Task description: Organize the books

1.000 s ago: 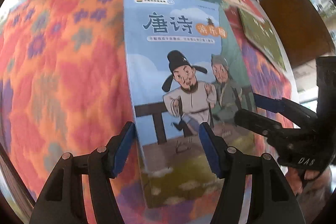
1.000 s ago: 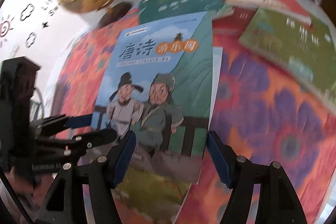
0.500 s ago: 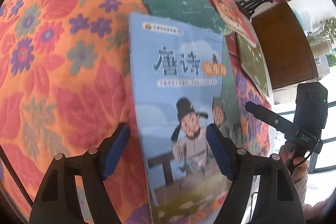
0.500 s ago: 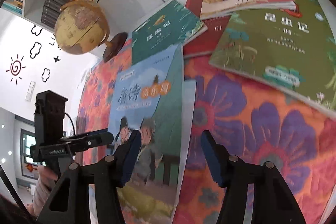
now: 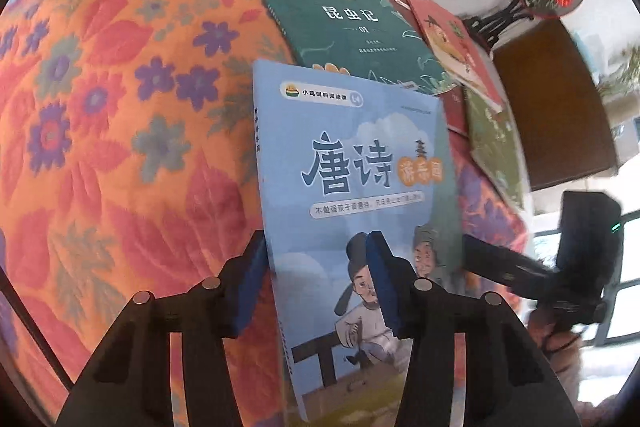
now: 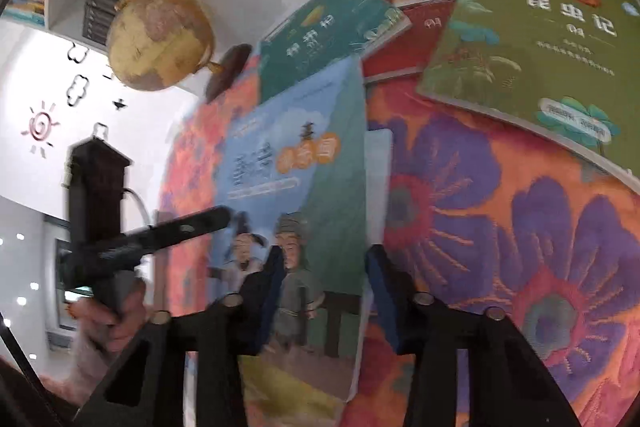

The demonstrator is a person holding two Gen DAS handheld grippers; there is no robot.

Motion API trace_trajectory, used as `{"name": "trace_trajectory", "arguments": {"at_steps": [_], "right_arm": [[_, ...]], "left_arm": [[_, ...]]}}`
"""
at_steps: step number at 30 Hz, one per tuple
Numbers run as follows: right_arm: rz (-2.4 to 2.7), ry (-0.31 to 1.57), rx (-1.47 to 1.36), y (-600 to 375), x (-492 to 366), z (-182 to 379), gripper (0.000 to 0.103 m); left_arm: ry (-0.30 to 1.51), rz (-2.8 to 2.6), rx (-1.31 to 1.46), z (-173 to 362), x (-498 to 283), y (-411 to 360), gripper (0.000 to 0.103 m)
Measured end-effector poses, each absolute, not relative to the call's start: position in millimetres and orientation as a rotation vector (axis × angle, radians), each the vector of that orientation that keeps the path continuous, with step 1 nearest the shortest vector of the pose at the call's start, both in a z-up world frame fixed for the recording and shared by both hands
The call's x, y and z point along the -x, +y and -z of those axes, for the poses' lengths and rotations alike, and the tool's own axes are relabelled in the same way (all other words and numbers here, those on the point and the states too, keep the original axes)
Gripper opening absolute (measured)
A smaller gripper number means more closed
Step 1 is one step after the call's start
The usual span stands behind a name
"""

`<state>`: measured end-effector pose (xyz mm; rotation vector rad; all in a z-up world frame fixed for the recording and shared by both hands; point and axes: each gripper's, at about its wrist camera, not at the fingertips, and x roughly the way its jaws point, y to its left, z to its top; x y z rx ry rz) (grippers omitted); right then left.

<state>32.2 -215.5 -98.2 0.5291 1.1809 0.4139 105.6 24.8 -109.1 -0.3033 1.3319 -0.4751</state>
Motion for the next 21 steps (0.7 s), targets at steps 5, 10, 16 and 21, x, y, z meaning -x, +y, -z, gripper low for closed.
{"name": "trace_trajectory", "arguments": {"at_steps": [5, 10, 16, 21], "right_arm": [[-0.400, 1.218, -0.541, -223.7, -30.1, 102.0, 0.029], [-0.382, 1.254, -0.493, -230.4, -19.7, 95.4, 0.029], [-0.337, 1.269, -0.480, -254.7, -3.6, 89.4, 0.031], [-0.308, 1.299, -0.529, -283.4, 11.8, 89.8, 0.031]], "left_arm": [[1.316, 0.437, 0.149, 97.0, -90.1, -0.9, 0.045], [1.329, 0.426, 0.102, 93.6, -80.4, -21.3, 0.045], [1.366, 0.487, 0.035, 92.5, -62.5, -55.1, 0.047], [1.381, 0.523, 0.024, 99.2, -53.6, -80.1, 0.050]]}}
